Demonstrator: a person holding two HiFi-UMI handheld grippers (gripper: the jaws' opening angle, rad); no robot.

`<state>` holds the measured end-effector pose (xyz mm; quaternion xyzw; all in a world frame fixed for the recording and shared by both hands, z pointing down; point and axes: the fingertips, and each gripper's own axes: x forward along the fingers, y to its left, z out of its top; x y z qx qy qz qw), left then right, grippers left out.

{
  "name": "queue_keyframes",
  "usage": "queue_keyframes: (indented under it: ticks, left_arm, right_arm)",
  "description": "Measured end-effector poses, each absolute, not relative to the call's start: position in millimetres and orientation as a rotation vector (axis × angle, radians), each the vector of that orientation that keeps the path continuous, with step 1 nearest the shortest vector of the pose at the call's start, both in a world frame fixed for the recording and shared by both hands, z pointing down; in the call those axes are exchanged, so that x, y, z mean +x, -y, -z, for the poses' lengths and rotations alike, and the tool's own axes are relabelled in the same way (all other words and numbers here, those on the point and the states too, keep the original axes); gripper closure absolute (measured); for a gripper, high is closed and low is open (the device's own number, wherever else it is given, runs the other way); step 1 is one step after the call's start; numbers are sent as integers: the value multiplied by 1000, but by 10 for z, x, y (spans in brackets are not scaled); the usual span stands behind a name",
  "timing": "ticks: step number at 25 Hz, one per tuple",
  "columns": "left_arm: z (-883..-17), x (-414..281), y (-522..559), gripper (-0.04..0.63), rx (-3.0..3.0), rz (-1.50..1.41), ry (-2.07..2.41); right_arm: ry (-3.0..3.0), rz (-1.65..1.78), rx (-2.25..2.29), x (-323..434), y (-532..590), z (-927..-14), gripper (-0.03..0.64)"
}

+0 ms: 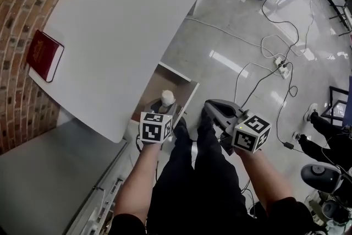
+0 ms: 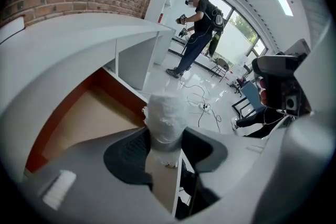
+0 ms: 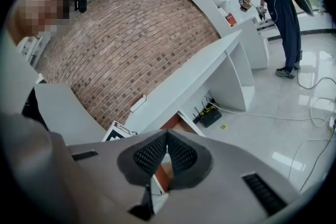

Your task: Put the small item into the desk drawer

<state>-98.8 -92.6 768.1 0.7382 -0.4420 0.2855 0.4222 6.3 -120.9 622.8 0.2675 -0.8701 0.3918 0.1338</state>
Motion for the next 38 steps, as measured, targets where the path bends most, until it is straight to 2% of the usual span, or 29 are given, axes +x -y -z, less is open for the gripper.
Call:
queue_keyframes:
  ticks: [16,38]
  left_arm:
    - [-8785,-1275,720,406,1672,-976,1025]
    - [-9425,-1546,853,403,1612,-1230,1021]
  right_arm:
    - [2505,-1246,793,0,1244,-6779,606]
    - [2450,-1308,803,184,1159,-7011,606]
